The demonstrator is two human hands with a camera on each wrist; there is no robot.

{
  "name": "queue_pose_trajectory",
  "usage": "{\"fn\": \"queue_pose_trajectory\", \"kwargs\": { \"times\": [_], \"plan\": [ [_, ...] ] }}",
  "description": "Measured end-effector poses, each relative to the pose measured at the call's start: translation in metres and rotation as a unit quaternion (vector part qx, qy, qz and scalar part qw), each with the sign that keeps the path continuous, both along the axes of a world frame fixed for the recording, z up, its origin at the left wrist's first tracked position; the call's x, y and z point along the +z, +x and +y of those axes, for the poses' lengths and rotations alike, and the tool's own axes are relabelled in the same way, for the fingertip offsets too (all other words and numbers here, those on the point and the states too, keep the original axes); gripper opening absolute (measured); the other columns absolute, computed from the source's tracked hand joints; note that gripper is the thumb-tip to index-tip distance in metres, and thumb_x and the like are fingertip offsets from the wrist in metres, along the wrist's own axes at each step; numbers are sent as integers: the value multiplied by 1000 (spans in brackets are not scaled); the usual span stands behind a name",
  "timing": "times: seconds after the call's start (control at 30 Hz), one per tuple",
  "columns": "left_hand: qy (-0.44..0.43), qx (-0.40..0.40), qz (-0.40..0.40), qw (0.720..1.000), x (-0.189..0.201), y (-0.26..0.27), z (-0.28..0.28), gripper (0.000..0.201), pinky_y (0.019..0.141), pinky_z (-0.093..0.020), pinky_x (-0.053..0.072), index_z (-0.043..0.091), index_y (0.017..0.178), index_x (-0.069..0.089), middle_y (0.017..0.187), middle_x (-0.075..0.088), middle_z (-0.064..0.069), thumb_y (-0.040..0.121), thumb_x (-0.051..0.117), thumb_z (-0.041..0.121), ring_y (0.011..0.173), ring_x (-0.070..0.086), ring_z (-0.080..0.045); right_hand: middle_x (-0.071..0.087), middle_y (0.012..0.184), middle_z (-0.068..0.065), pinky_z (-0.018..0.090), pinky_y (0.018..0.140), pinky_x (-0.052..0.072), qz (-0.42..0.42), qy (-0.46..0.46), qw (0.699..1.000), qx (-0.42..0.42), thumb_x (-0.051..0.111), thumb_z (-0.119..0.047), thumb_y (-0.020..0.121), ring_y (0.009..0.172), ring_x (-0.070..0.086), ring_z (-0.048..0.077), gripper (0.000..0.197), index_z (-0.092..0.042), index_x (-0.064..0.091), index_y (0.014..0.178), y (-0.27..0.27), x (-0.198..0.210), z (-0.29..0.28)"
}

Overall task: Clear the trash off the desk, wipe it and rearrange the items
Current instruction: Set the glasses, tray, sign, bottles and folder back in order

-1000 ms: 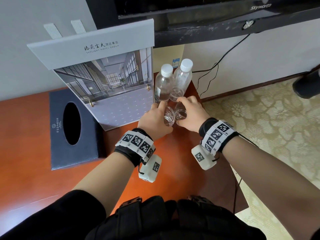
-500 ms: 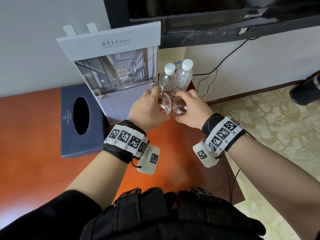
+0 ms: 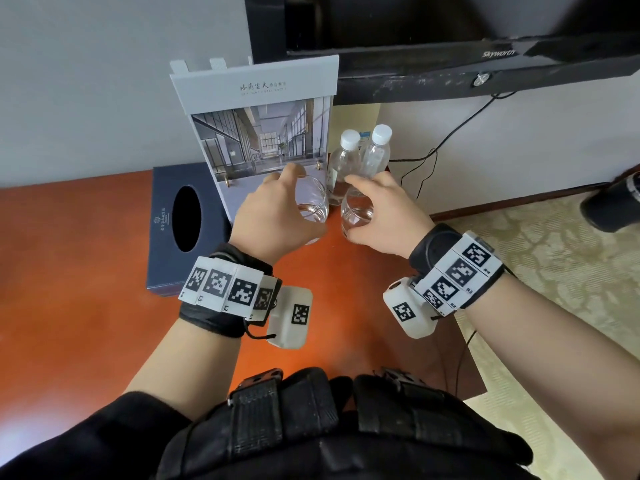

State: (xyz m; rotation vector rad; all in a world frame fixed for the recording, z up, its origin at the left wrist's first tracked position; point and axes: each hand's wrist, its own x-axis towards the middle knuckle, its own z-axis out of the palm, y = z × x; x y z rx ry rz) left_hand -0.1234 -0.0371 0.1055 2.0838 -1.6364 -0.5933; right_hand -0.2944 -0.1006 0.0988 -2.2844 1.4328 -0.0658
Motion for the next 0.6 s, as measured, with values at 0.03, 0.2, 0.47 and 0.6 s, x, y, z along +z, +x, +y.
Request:
{"fn": "queue_pose_trajectory", "kwargs": {
  "times": [0.03, 0.2, 0.47, 0.6],
  "plan": [
    [-3, 3, 1, 1000, 2, 0, 4, 73, 74, -29, 40, 23, 127, 42, 115, 54, -6, 64, 77, 35, 100, 57, -26, 36, 135, 1, 40, 93, 48, -2, -3, 1000, 3, 72, -32, 72, 120, 46, 24, 84, -31, 30, 145, 1, 2, 4],
    [-8, 18, -10, 1000, 8, 3, 23, 72, 75, -30, 44, 24, 127, 41, 115, 54, -4, 65, 76, 36, 98, 59, -25, 36, 137, 1, 37, 96, 46, -1, -9, 1000, 26, 72, -31, 73, 125, 42, 21, 87, -29, 28, 147, 7, 8, 20],
    [-7, 45, 6, 999, 9, 19, 61, 70, 78, -33, 48, 24, 128, 42, 115, 54, -6, 67, 74, 34, 100, 58, -26, 37, 134, 1, 37, 90, 49, 15, -6, 999, 50, 72, -33, 73, 113, 51, 24, 87, -30, 27, 147, 28, 10, 44],
    [-4, 59, 9, 998, 8, 37, 80, 70, 79, -36, 51, 25, 125, 42, 111, 55, -3, 63, 73, 33, 96, 60, -26, 36, 136, 1, 35, 92, 47, 19, -5, 997, 69, 71, -33, 73, 121, 46, 22, 86, -30, 27, 147, 47, 10, 59]
  ]
}}
